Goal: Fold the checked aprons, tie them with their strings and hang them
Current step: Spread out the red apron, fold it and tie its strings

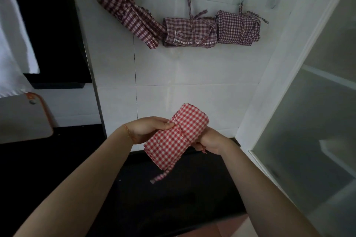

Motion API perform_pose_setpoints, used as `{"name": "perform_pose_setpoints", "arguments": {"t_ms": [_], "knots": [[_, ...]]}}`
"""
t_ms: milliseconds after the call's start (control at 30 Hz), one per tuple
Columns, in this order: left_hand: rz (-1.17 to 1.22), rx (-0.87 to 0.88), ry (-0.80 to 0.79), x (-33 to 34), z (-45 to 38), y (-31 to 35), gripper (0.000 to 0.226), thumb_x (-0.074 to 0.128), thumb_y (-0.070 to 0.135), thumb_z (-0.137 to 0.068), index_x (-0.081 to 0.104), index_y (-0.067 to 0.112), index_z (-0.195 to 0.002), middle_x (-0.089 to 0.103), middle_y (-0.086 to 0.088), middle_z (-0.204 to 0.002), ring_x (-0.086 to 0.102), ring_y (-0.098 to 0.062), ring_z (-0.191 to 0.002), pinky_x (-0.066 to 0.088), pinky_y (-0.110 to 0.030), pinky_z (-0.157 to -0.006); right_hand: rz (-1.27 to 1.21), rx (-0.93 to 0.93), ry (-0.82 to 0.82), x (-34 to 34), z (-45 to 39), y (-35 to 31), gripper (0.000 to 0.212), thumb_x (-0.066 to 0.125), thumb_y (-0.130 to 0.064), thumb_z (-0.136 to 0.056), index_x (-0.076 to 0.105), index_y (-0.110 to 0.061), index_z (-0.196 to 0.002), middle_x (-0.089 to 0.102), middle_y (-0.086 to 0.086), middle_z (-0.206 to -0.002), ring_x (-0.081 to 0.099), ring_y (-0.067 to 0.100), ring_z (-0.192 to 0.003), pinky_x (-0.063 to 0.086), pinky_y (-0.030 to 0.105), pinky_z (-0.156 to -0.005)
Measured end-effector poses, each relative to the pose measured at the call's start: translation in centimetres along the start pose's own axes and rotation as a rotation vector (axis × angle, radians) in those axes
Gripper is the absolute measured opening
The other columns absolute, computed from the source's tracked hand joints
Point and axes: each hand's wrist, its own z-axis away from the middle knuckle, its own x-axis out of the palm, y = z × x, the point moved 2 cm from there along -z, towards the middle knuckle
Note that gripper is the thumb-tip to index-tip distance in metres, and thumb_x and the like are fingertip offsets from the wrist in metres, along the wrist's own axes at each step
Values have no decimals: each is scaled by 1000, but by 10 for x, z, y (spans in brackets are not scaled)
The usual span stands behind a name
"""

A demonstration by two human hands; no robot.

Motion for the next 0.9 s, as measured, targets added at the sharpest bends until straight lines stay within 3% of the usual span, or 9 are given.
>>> {"name": "perform_pose_setpoints", "arguments": {"t_ms": [167, 300, 400, 500, 633, 733, 800, 833, 900], "knots": [[-13, -42, -8, 0, 1, -4, 43, 54, 37, -88, 60, 11, -123, 70, -4, -118, 66, -21, -108, 49, -33, -94, 66, -14, 129, 6, 0, 1, 19, 51, -11, -99, 58, -11, -81, 56, 5, -71, 49, 16, -66, 44, 24, -64], [-30, -41, -39, 4, 0, -9, 48, 61, 42, -89, 58, 11, -126, 67, -6, -124, 65, -23, -112, 47, -35, -99, 159, -8, 213, 8, 4, -1, 17, 47, -13, -103, 62, -9, -95, 53, -3, -75, 48, 7, -66, 42, 10, -55], [1, 0, -54, 6, -1, -13, 78, 82, 57, -63, 61, 12, -123, 68, -6, -123, 65, -24, -113, 48, -34, -95, 92, -13, 240, 9, 5, -2, 20, 47, -13, -103, 57, -19, -87, 57, -3, -84, 56, 15, -86, 51, 25, -79], [36, 28, -46, 9, -2, -17, 84, 88, 58, -52, 66, 10, -118, 69, -9, -120, 67, -25, -109, 48, -36, -94, -59, -25, 248, 10, 0, 1, 18, 47, -14, -103, 59, -20, -92, 63, -1, -96, 59, 17, -96, 51, 33, -92], [34, 48, 7, 13, 0, -16, 64, 85, 46, -67, 68, 8, -115, 70, -11, -118, 67, -27, -106, 49, -41, -98, -289, -16, 119, 7, 4, 0, 13, 49, -18, -103, 61, -17, -99, 67, 2, -97, 63, 16, -91, 54, 24, -68], [-159, 20, 128, 7, 5, -11, 36, 70, 31, -87, 68, 9, -115, 72, -6, -113, 66, -27, -107, 45, -47, -106, -10, 75, 22, -11, 7, 9, 10, 62, -16, -96, 66, -7, -100, 71, 13, -94, 69, 24, -79, 61, 34, -69], [-304, -12, 196, 0, 8, -9, 26, 69, 31, -88, 71, 16, -109, 74, 2, -107, 66, -21, -105, 45, -46, -106, 123, 71, 127, -25, 2, 17, 18, 67, -18, -93, 65, -8, -108, 69, 14, -101, 68, 21, -75, 61, 34, -70], [-347, -19, 207, -2, 9, -9, 23, 70, 31, -87, 72, 19, -107, 74, 5, -105, 67, -19, -104, 45, -45, -105, 157, 11, 176, -30, 1, 17, 26, 69, -17, -92, 62, -15, -117, 66, 9, -109, 68, 18, -83, 60, 33, -72], [-400, -19, 196, -2, 10, -9, 23, 73, 30, -85, 72, 20, -106, 74, 7, -104, 68, -16, -102, 47, -43, -104, 227, -142, 135, -30, 2, 12, 50, 67, -11, -92, 54, -34, -134, 55, -5, -132, 58, 12, -113, 54, 34, -91]]}}
